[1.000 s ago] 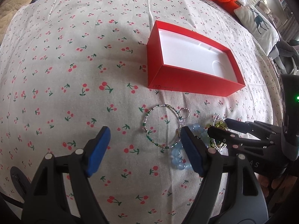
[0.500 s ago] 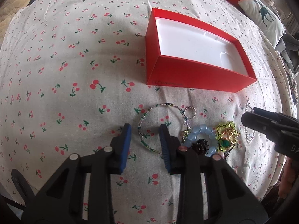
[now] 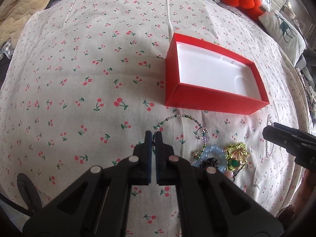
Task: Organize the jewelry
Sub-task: 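Grasp the clear crystal bracelet with the right tool while the left tool grasps the green-black bracelet, then lower both held bracelets into the red box and open both tools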
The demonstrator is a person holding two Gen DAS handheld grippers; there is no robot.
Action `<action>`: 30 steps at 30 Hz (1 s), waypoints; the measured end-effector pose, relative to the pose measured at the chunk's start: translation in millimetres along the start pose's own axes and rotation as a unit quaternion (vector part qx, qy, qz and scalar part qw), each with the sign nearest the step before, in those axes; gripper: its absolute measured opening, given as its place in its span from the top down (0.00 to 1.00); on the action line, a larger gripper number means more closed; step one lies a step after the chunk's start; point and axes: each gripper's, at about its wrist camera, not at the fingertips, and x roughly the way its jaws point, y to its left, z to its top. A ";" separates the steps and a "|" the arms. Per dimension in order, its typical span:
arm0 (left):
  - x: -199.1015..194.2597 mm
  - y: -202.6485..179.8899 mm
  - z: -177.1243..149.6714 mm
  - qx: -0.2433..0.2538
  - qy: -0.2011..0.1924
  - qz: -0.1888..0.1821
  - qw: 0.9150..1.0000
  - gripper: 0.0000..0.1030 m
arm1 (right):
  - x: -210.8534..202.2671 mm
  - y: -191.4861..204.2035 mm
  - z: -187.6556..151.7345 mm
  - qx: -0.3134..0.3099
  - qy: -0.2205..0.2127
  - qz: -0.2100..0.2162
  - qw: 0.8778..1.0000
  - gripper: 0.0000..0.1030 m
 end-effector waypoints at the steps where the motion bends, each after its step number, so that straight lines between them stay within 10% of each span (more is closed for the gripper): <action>1: -5.1 -0.8 0.9 0.000 -0.006 -0.002 1.000 0.97 | -2.1 -0.2 0.5 0.002 -0.004 0.000 1.000 0.50; 30: 8.2 -52.3 64.8 0.011 -0.100 0.031 0.994 0.97 | 1.8 -10.3 69.2 0.028 -0.052 0.016 0.998 0.50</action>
